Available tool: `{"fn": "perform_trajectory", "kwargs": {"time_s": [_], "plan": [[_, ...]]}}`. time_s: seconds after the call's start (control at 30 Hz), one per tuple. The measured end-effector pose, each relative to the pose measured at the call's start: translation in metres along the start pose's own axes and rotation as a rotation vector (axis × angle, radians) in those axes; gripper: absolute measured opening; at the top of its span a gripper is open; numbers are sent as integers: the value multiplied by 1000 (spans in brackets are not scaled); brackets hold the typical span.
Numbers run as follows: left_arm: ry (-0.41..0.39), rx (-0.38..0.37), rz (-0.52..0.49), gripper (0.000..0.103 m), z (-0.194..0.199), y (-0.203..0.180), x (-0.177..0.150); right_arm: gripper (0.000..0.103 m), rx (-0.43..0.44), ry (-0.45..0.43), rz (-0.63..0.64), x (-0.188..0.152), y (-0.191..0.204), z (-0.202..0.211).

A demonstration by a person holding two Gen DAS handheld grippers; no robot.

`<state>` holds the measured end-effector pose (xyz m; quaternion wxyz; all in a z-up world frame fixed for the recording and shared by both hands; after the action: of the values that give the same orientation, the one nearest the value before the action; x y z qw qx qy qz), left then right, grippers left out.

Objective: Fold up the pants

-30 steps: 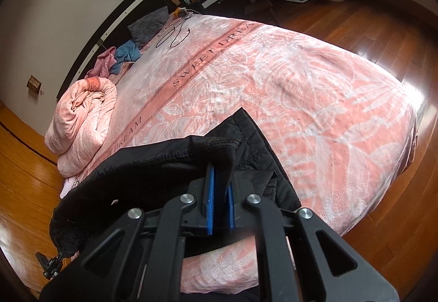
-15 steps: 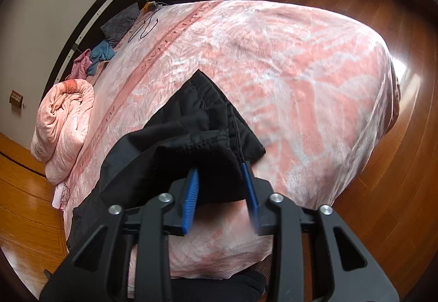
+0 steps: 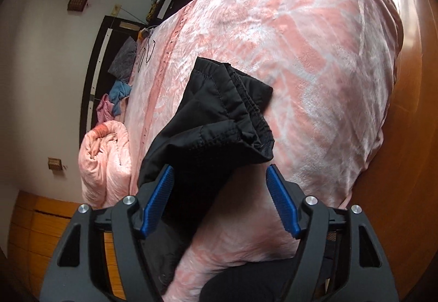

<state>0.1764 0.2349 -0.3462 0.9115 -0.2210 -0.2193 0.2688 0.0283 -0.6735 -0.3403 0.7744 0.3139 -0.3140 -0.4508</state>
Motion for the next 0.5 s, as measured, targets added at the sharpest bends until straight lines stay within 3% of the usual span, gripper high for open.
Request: {"fn": "perform_trajectory", "kwargs": {"time_s": [0.03, 0.13, 0.17, 0.2, 0.23, 0.4, 0.43, 0.5], "plan": [[14, 11, 7, 96, -9, 0, -1, 79, 13, 1, -18, 0, 2, -1], [39, 16, 13, 95, -30, -4, -2, 80, 19, -7, -47, 6, 7, -3], [51, 12, 21, 86, -35, -5, -2, 81, 17, -8, -49, 9, 8, -5], [78, 7, 23, 55, -41, -6, -4, 82, 13, -13, -53, 13, 9, -6], [103, 1, 15, 48, -46, -9, -5, 84, 13, -18, -59, 17, 10, -8], [80, 44, -30, 29, -44, -20, -2, 85, 8, 3, -145, 32, -1, -23], [67, 49, -43, 28, -42, -23, -1, 84, 13, -6, -160, 35, -1, -23], [43, 68, -71, 24, -39, -27, 0, 58, -19, -21, -119, 43, 0, -22]]}}
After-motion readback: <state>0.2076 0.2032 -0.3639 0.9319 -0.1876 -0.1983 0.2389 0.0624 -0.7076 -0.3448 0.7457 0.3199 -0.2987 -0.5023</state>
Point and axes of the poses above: each gripper's, at about its wrist camera, not at the fingertips, and z roughly against the way its jaws point, y to its left, x to its top, the point moved 9 cm from there along -z, roughly the way its jaws point, and after that the axes turned 9 degrees about z, right-handed, at the moved point
